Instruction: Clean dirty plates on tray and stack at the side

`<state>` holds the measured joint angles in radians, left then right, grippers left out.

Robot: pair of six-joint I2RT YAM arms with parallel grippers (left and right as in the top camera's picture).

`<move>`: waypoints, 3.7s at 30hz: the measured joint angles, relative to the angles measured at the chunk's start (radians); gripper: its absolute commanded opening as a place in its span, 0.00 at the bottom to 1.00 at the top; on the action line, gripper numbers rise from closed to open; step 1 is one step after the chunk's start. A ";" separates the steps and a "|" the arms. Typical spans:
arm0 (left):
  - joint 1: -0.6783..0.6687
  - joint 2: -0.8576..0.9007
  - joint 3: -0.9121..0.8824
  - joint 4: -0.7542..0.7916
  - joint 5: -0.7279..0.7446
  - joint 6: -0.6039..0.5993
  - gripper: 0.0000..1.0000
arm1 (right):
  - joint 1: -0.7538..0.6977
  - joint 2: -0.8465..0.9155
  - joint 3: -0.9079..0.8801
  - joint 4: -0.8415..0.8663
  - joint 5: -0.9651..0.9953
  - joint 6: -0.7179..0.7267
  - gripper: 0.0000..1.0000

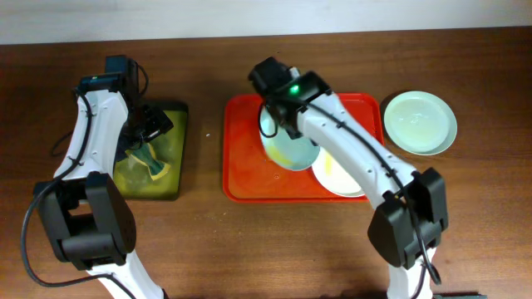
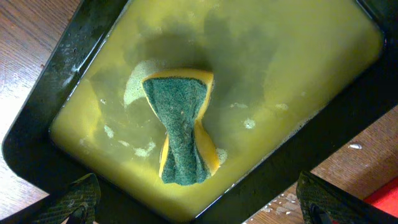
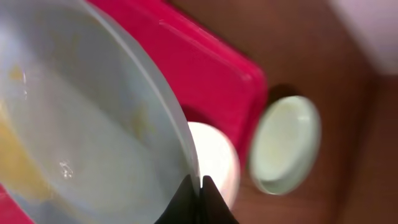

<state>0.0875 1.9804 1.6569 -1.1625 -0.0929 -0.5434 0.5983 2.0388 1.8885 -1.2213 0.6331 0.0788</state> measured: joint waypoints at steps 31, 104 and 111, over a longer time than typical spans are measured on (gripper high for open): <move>0.000 0.000 0.000 0.000 0.000 0.000 0.99 | 0.056 0.000 0.000 0.068 0.183 -0.209 0.04; 0.000 0.000 0.000 0.000 0.000 0.000 0.99 | -0.560 -0.050 -0.507 0.284 -0.592 -0.238 0.57; 0.000 0.000 0.000 -0.001 0.000 0.000 0.99 | -0.560 -0.048 -0.534 0.247 -0.663 -0.190 0.55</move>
<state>0.0875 1.9804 1.6569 -1.1633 -0.0925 -0.5434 0.0383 1.9911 1.3544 -0.9745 -0.0303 -0.1116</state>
